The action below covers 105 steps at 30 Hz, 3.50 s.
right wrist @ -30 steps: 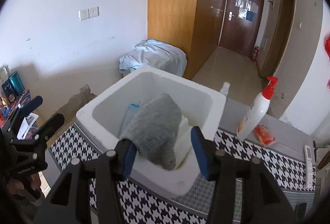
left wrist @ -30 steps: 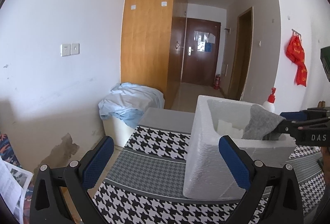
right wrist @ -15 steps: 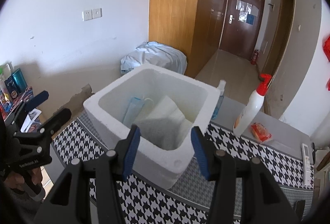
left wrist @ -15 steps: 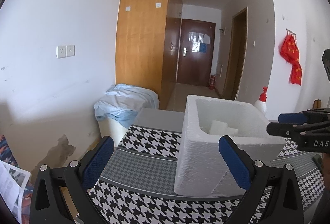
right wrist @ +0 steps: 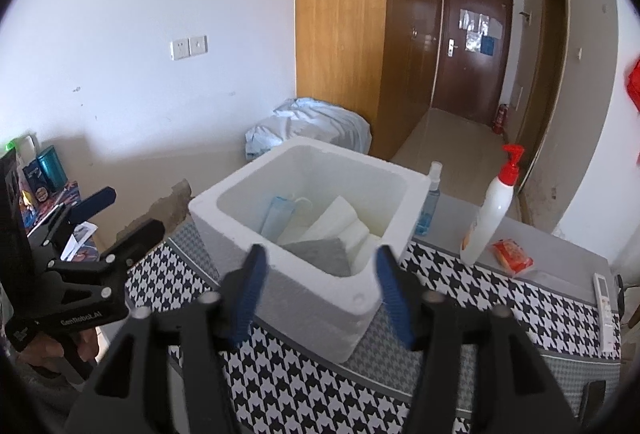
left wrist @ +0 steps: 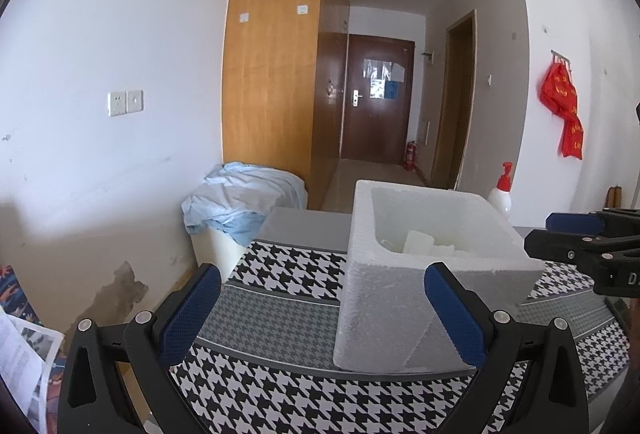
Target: Organize soft objects
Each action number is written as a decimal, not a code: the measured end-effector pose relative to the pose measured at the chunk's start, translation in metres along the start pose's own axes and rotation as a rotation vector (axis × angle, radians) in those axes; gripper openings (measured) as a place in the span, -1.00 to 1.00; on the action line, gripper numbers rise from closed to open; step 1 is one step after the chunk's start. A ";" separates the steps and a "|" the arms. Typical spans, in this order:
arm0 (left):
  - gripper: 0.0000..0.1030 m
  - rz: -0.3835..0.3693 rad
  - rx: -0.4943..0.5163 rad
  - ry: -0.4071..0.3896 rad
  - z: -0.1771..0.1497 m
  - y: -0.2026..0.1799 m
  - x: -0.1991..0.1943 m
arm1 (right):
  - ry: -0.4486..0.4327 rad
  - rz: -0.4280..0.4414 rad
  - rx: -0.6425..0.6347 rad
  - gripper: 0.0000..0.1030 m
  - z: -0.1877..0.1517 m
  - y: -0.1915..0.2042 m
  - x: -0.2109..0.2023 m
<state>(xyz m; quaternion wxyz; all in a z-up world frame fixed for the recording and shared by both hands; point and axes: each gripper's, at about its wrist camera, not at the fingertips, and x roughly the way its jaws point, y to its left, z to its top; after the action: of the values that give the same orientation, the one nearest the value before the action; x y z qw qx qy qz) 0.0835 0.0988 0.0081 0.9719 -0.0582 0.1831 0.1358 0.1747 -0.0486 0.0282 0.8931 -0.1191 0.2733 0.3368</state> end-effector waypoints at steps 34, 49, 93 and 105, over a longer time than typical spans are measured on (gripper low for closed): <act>0.98 -0.081 0.062 -0.071 0.000 -0.050 -0.069 | -0.232 -0.082 0.047 0.91 -0.053 -0.002 -0.097; 0.98 -0.118 0.098 -0.104 -0.018 -0.073 -0.094 | -0.283 -0.114 0.101 0.91 -0.089 -0.001 -0.129; 0.98 -0.179 0.117 -0.153 -0.069 -0.074 -0.131 | -0.343 -0.211 0.156 0.91 -0.150 0.016 -0.151; 0.98 -0.181 0.125 -0.163 -0.069 -0.073 -0.133 | -0.344 -0.215 0.154 0.91 -0.151 0.016 -0.151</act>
<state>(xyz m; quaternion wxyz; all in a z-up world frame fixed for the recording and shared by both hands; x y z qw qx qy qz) -0.0383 -0.0146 -0.0012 0.9936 -0.0026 0.1054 0.0399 0.0081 -0.1771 -0.0104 0.9638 -0.0197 0.1277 0.2333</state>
